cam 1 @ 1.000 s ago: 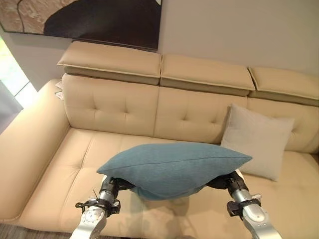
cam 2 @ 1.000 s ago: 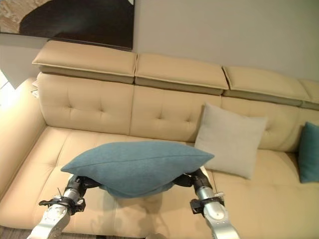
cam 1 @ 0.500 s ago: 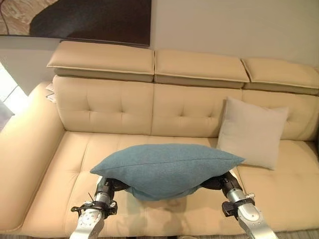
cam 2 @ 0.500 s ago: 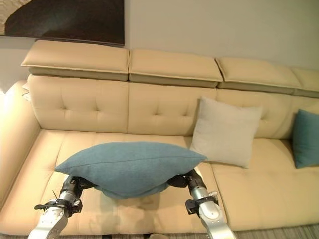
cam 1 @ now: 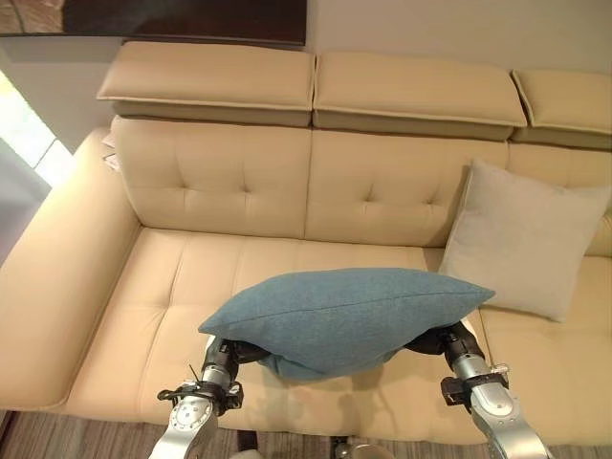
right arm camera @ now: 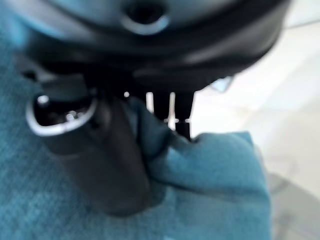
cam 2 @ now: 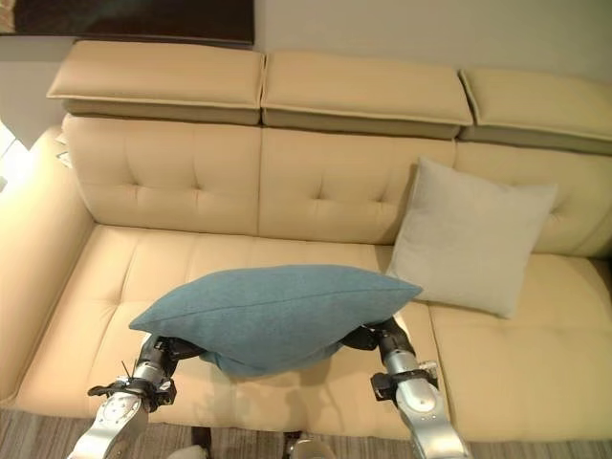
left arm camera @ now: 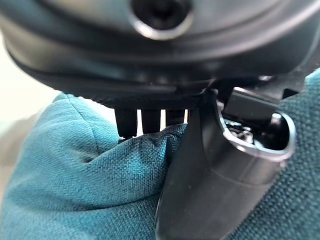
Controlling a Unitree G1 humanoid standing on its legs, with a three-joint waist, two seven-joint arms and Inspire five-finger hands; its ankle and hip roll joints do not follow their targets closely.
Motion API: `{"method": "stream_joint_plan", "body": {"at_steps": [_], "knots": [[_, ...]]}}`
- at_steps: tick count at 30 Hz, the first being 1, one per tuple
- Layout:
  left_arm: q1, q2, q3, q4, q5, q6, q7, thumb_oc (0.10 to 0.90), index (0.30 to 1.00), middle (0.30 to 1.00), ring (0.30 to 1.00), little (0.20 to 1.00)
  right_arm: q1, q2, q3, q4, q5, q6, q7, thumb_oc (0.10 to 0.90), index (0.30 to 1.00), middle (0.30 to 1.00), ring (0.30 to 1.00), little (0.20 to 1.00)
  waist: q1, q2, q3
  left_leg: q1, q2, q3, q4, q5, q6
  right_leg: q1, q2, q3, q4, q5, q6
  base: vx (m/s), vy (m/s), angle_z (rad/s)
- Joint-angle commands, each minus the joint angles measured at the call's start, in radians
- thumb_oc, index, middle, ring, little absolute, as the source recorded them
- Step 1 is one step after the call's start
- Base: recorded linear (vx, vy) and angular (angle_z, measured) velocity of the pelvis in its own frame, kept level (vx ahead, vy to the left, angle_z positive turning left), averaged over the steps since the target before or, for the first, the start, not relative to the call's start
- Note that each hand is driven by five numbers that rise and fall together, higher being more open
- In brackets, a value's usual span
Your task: Pick up all the scattered cushions and arrange them neatly on the sofa.
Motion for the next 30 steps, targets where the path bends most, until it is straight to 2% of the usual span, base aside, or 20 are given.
{"method": "stream_joint_plan", "body": {"at_steps": [1, 10, 14, 18, 19, 23, 28, 30], "knots": [[-0.086, 0.011, 0.047, -0.234, -0.017, -0.147, -0.048, 0.400, 0.300, 0.300, 0.300, 0.300, -0.094, 0.031, 0.000, -0.099, 0.011, -0.117, -0.007, 0.400, 0.300, 0.300, 0.300, 0.300, 0.024, -0.053, -0.079, -0.048, -0.019, 0.004, 0.176, -0.170, 0.023, 0.053, -0.050, 0.065, 0.020, -0.108, 0.071, 0.00, 0.061, -0.11], [-0.134, 0.035, 0.107, -0.249, 0.007, -0.179, 0.014, 0.400, 0.300, 0.300, 0.300, 0.300, -0.157, 0.057, -0.004, -0.133, 0.015, -0.134, -0.039, 0.400, 0.300, 0.300, 0.300, 0.300, 0.041, -0.065, -0.050, -0.140, -0.038, 0.012, 0.209, -0.190, 0.044, -0.049, -0.068, 0.088, 0.052, -0.096, 0.081, -0.05, 0.029, -0.06], [-0.193, 0.049, 0.126, -0.254, 0.041, -0.206, 0.072, 0.400, 0.300, 0.300, 0.300, 0.300, -0.228, 0.072, 0.019, -0.156, 0.028, -0.149, -0.063, 0.400, 0.300, 0.300, 0.300, 0.300, 0.044, -0.061, -0.015, -0.220, -0.046, 0.008, 0.224, -0.182, 0.053, -0.153, -0.071, 0.090, 0.107, -0.088, 0.078, -0.12, -0.009, 0.00], [-0.227, 0.058, 0.122, -0.243, 0.072, -0.214, 0.093, 0.400, 0.300, 0.300, 0.300, 0.300, -0.269, 0.074, 0.031, -0.157, 0.028, -0.157, -0.078, 0.400, 0.300, 0.300, 0.300, 0.300, 0.044, -0.055, -0.002, -0.252, -0.049, 0.004, 0.223, -0.173, 0.056, -0.200, -0.076, 0.090, 0.128, -0.080, 0.079, -0.09, 0.014, -0.02], [-0.280, 0.066, 0.104, -0.220, 0.107, -0.222, 0.122, 0.400, 0.300, 0.300, 0.300, 0.300, -0.323, 0.077, 0.049, -0.150, 0.025, -0.167, -0.102, 0.400, 0.300, 0.300, 0.300, 0.300, 0.047, -0.043, 0.007, -0.293, -0.052, -0.001, 0.223, -0.165, 0.055, -0.246, -0.079, 0.084, 0.138, -0.074, 0.080, -0.07, 0.024, -0.05], [-0.345, 0.072, 0.088, -0.193, 0.131, -0.232, 0.159, 0.400, 0.300, 0.300, 0.300, 0.300, -0.385, 0.078, 0.063, -0.136, 0.026, -0.170, -0.128, 0.400, 0.300, 0.300, 0.300, 0.300, 0.044, -0.039, 0.010, -0.332, -0.056, -0.007, 0.217, -0.151, 0.054, -0.285, -0.082, 0.077, 0.137, -0.061, 0.084, -0.02, 0.006, 0.03], [-0.468, 0.099, 0.080, -0.172, 0.168, -0.244, 0.231, 0.400, 0.300, 0.300, 0.300, 0.300, -0.519, 0.062, 0.081, -0.101, 0.022, -0.179, -0.186, 0.400, 0.300, 0.300, 0.300, 0.300, 0.046, -0.047, 0.004, -0.378, -0.058, -0.022, 0.213, -0.140, 0.050, -0.323, -0.085, 0.070, 0.124, -0.042, 0.089, 0.00, 0.003, 0.03], [-0.584, 0.117, 0.061, -0.135, 0.161, -0.254, 0.280, 0.400, 0.300, 0.300, 0.300, 0.300, -0.639, 0.031, 0.104, -0.068, 0.022, -0.179, -0.226, 0.400, 0.300, 0.300, 0.300, 0.300, 0.050, -0.055, 0.006, -0.387, -0.059, -0.028, 0.207, -0.137, 0.046, -0.330, -0.086, 0.069, 0.117, -0.036, 0.089, 0.01, -0.001, 0.02]]}}
